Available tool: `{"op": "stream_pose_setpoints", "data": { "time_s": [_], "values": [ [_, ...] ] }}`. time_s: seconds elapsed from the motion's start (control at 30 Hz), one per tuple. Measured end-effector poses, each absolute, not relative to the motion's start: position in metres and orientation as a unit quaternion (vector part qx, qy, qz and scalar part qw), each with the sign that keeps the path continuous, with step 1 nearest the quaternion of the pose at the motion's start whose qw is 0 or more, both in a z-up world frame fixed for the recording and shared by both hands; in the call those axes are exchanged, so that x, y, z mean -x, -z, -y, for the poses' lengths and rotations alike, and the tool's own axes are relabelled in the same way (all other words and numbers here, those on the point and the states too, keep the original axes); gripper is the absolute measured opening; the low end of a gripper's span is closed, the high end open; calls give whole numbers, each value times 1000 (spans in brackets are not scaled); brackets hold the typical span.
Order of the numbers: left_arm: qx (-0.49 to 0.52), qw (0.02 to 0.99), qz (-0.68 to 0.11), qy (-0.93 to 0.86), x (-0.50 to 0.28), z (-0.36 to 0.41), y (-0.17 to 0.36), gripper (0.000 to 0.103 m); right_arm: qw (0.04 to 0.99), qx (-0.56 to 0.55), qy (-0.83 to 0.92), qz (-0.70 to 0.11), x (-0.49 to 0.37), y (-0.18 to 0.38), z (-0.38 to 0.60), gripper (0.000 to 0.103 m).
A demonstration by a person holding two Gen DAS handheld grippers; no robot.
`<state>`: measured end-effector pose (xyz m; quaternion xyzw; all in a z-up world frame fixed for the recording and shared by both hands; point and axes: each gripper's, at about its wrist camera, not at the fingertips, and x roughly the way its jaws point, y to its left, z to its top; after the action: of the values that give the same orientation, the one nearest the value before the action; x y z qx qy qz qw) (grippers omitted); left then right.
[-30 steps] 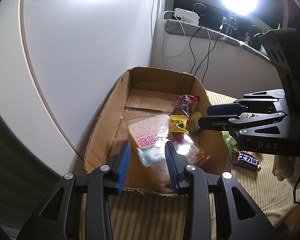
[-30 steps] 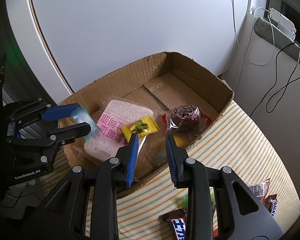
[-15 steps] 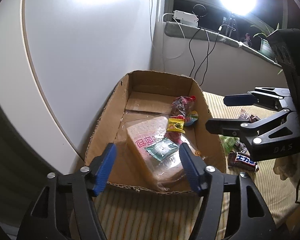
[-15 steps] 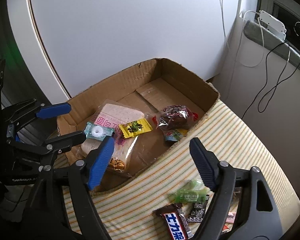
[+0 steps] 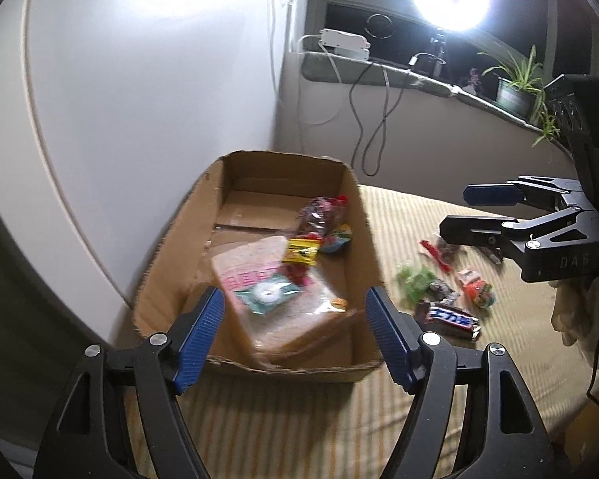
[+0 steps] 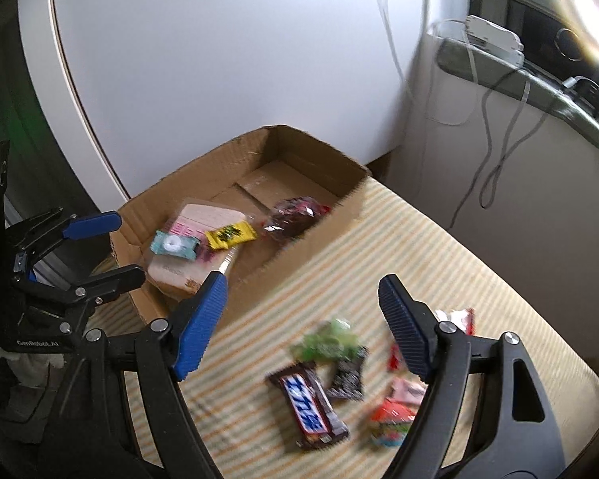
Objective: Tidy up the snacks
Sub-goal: 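Move the left gripper to the blue chocolate bar while the right approaches the red-capped egg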
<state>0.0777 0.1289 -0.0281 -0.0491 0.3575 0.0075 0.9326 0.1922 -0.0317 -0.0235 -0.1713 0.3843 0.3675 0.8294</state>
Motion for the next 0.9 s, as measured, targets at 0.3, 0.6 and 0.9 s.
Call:
{"op": "stream_pose_setpoints", "data": {
  "time_s": [0.3, 0.6, 0.9],
  "values": [
    [42, 931, -362, 40, -77, -86, 28, 73, 839, 159, -331, -401, -191, 29, 97, 81],
    [33, 919, -384, 88, -78, -39, 38, 73, 830, 143, -318, -435, -195, 53, 136, 81],
    [3, 901, -419, 109, -95, 1, 65, 73, 812, 131, -327, -465, -202, 84, 142, 81]
  ]
}}
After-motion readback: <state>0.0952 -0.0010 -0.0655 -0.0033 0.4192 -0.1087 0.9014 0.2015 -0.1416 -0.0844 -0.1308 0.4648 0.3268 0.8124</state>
